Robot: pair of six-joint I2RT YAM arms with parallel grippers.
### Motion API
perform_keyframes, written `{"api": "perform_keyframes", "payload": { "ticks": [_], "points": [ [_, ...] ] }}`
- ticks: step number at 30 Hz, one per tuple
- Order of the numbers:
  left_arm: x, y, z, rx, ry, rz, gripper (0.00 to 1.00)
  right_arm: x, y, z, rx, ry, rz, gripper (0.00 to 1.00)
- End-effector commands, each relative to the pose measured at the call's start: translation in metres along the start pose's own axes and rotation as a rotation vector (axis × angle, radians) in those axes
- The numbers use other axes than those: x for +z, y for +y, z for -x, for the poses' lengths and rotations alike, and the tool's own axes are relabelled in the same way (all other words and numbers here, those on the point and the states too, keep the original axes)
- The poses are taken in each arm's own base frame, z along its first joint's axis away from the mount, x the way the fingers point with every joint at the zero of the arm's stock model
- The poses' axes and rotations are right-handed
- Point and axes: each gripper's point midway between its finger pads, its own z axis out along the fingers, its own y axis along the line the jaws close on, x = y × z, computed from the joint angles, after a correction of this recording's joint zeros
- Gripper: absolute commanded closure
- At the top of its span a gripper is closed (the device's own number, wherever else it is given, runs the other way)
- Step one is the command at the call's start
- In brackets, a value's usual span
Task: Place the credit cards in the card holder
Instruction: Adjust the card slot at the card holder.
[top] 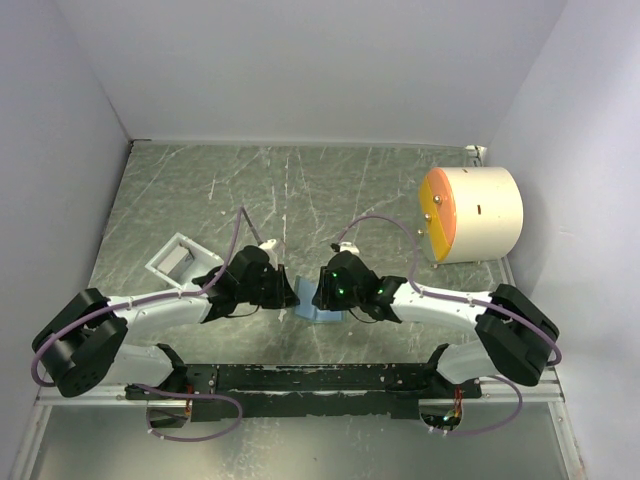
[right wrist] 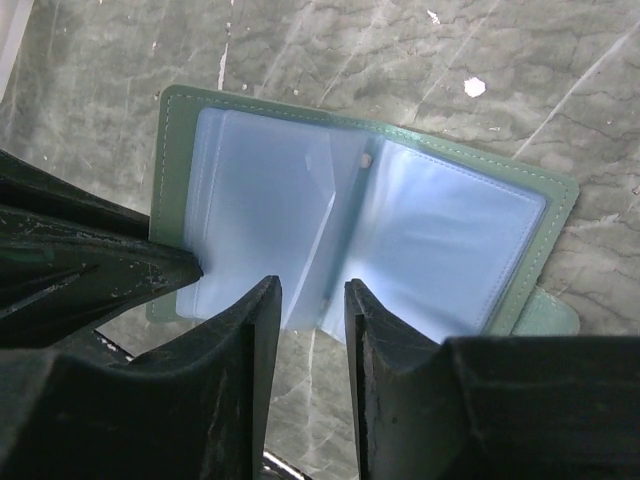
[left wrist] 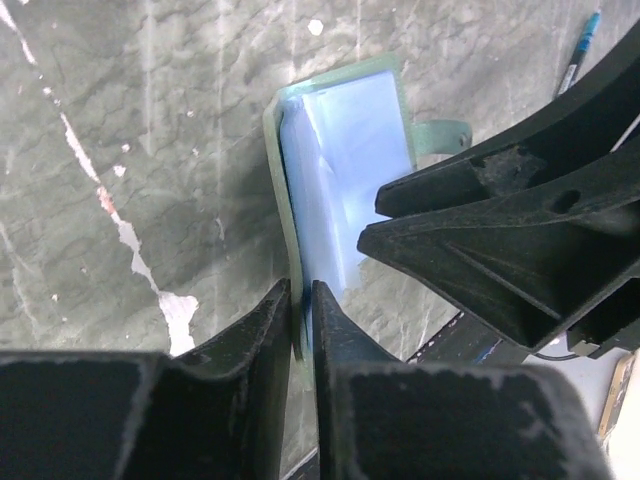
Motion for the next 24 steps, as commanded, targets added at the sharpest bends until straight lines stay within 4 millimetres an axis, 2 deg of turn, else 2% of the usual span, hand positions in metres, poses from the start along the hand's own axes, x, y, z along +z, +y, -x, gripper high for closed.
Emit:
{"api": "perform_keyframes", "payload": {
  "ticks": [1, 5, 8, 11, 17, 21, 24],
  "points": [
    [0.0, 0.012, 0.0, -0.018, -0.001, 0.065, 0.75, 0.003, 0.005, 0.002, -0.005, -0.007, 0.018, 0.68],
    [0.0, 0.012, 0.001, -0.021, -0.005, 0.067, 0.78, 0.002, 0.005, 0.005, -0.009, -0.013, 0.01, 0.71],
    [0.003, 0.014, -0.001, -0.018, 0.007, 0.072, 0.85, -0.001, 0.0, 0.009, -0.018, -0.021, -0.028, 0.71],
    [0.004, 0.014, -0.002, -0.019, 0.014, 0.074, 0.89, -0.007, -0.011, 0.015, -0.025, -0.042, -0.103, 0.66],
    [0.001, 0.015, 0.001, -0.036, -0.003, 0.088, 0.73, -0.01, -0.013, 0.013, -0.026, -0.041, -0.101, 0.65],
    [-0.002, 0.015, 0.009, -0.032, -0.029, 0.111, 0.67, -0.008, -0.011, 0.012, -0.026, -0.042, -0.085, 0.65],
    [-0.003, 0.014, 0.012, -0.032, -0.033, 0.117, 0.66, -0.005, -0.011, 0.011, -0.03, -0.033, -0.088, 0.66]
  ]
}}
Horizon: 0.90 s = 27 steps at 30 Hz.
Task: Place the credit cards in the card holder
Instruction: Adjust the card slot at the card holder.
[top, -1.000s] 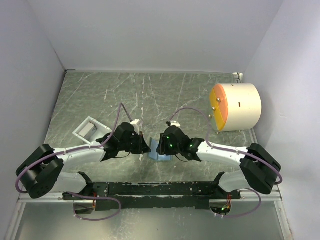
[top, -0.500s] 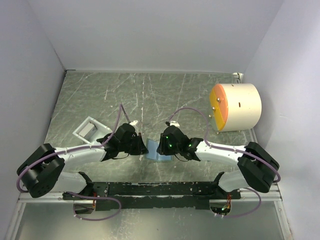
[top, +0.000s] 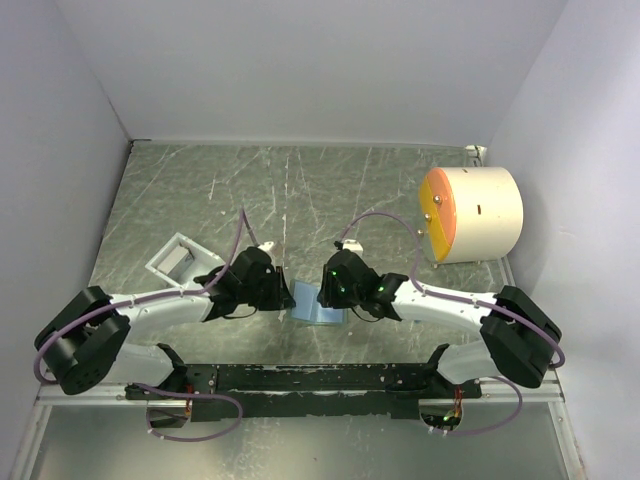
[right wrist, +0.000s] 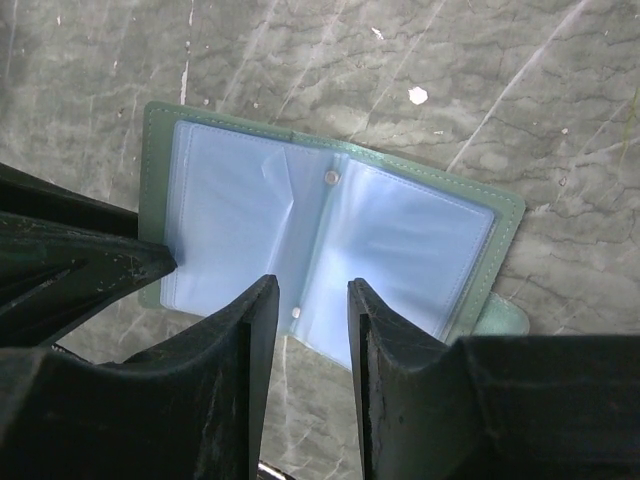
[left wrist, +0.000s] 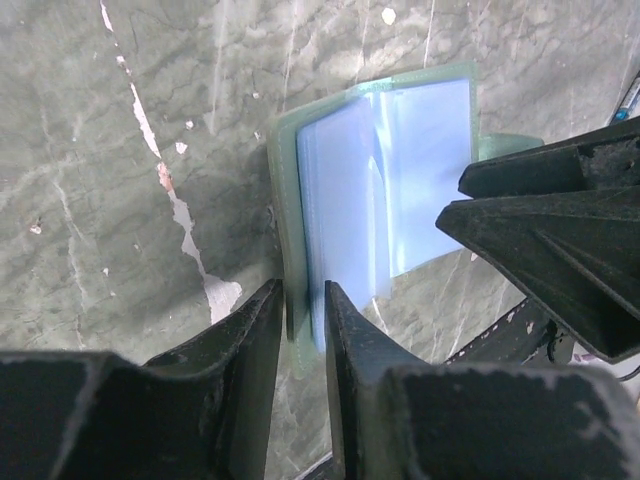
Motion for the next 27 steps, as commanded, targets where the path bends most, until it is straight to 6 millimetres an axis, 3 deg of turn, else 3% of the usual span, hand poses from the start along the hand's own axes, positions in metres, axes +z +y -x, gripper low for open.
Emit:
{"api": "perform_keyframes", "payload": {
  "ticks": [1, 5, 12, 27],
  "points": [
    [-0.004, -0.009, 0.02, -0.001, -0.054, 0.01, 0.66, 0.001, 0.002, 0.003, -0.017, -0.005, -0.002, 0.66],
    [0.002, -0.012, 0.023, 0.007, -0.046, 0.004, 0.71, 0.002, 0.001, 0.004, -0.019, -0.007, -0.015, 0.65],
    [0.005, -0.02, 0.02, 0.005, -0.025, -0.035, 0.93, 0.001, -0.006, 0.002, -0.01, -0.015, -0.029, 0.63],
    [-0.011, -0.04, 0.027, 0.011, -0.041, -0.112, 0.92, 0.013, -0.002, -0.003, 0.004, -0.014, 0.0, 0.75]
  ]
}}
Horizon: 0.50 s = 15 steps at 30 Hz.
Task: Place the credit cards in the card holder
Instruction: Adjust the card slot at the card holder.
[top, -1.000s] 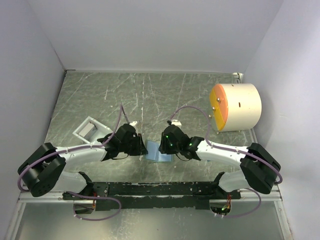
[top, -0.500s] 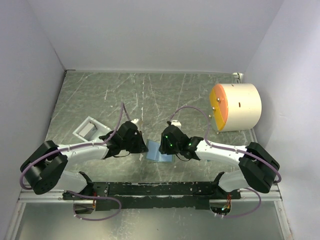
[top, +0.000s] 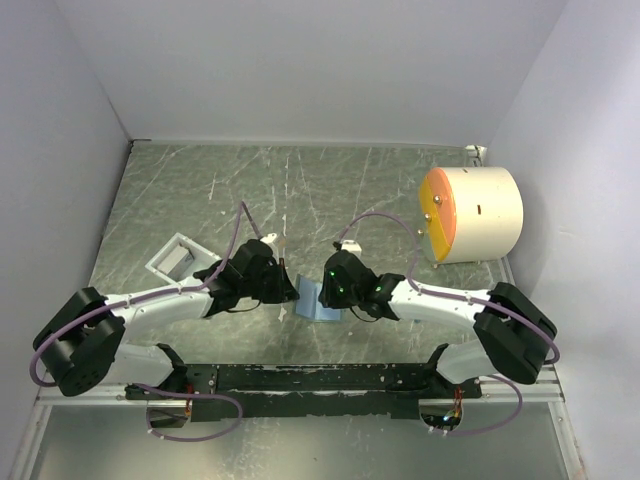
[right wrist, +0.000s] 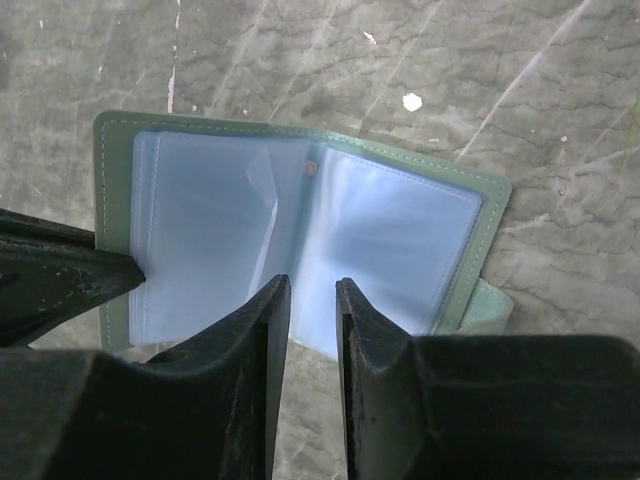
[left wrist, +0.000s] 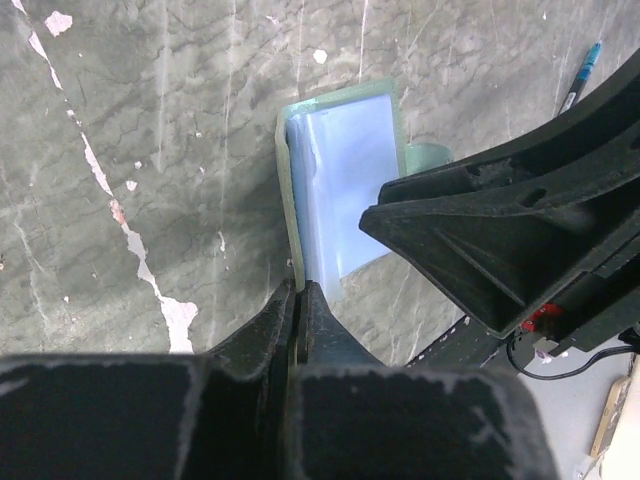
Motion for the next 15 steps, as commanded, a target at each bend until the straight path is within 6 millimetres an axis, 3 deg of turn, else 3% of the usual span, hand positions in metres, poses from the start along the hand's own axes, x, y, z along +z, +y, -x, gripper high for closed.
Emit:
{"api": "perform_keyframes", "payload": {
  "ticks": [1, 15],
  "points": [
    [-0.003, -0.016, 0.007, -0.001, -0.006, -0.061, 0.91, 0.008, 0.001, -0.003, 0.009, -0.008, 0.018, 0.75],
    [-0.009, -0.038, 0.005, -0.024, -0.008, -0.193, 0.93, 0.025, 0.003, -0.02, 0.003, 0.031, 0.059, 0.79]
  ]
}}
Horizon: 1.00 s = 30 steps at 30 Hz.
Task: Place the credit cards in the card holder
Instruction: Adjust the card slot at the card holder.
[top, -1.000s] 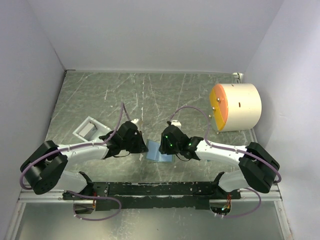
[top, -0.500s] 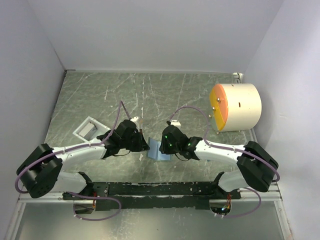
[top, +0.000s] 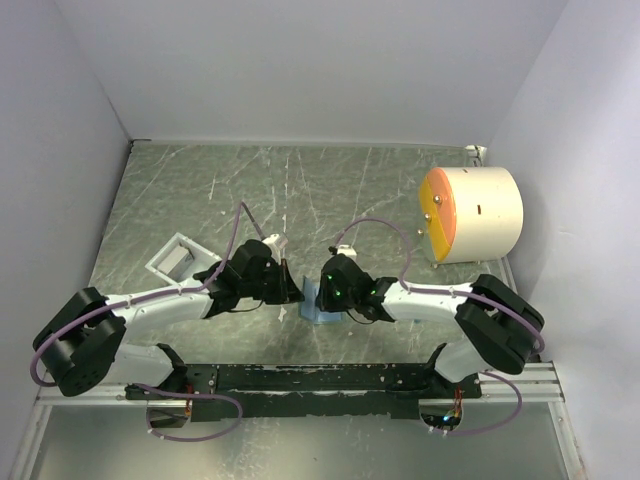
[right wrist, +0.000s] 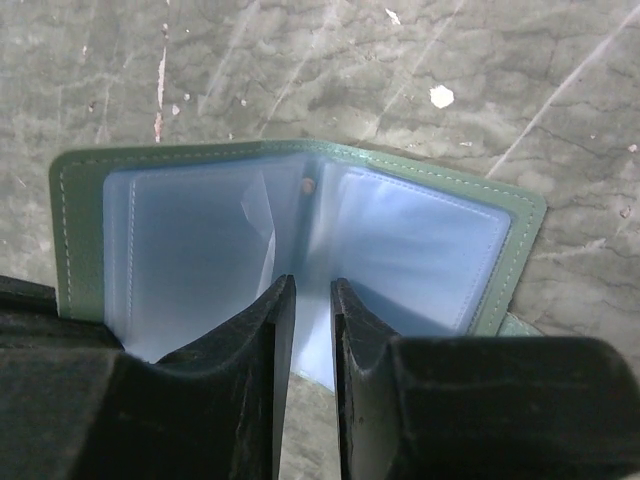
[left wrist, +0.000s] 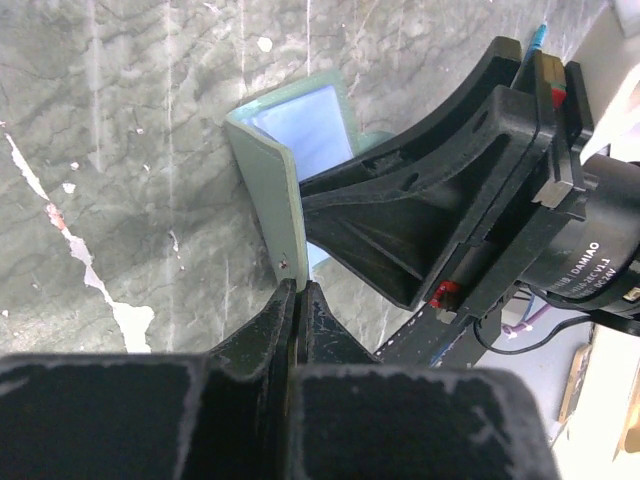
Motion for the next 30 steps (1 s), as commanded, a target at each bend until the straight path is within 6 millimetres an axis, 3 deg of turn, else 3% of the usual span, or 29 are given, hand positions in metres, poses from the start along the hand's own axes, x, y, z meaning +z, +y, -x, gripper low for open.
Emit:
{"api": "perform_keyframes", "payload": {
  "ticks": [1, 3, 6, 10, 13, 20, 25, 30],
  "points": [
    [-0.005, -0.022, 0.008, 0.001, -0.028, -0.1, 0.93, 0.006, 0.001, -0.005, 0.004, 0.0, 0.023, 0.79],
    [-0.004, -0.02, 0.005, -0.001, -0.013, -0.099, 0.93, 0.006, 0.001, -0.006, 0.005, 0.0, 0.031, 0.79],
    [-0.001, -0.018, 0.003, 0.004, 0.008, -0.088, 0.8, 0.007, -0.001, -0.008, 0.002, 0.003, 0.023, 0.79],
    [0.001, -0.016, 0.002, 0.002, 0.009, -0.083, 0.73, 0.008, -0.002, -0.012, 0.013, 0.011, 0.031, 0.79],
    [0.0, -0.014, 0.002, 0.005, -0.001, -0.077, 0.72, 0.009, -0.001, -0.015, 0.013, 0.02, 0.041, 0.79],
    [0.007, -0.006, -0.002, 0.004, 0.017, -0.049, 0.85, 0.011, -0.003, -0.015, 0.003, 0.023, 0.029, 0.8],
    [0.006, -0.002, -0.002, 0.003, 0.013, -0.029, 0.73, 0.01, -0.004, -0.017, 0.008, 0.023, 0.03, 0.8],
    [0.003, -0.003, 0.001, 0.015, 0.006, -0.023, 0.68, 0.011, -0.007, -0.02, 0.008, 0.028, 0.022, 0.8]
  ]
}}
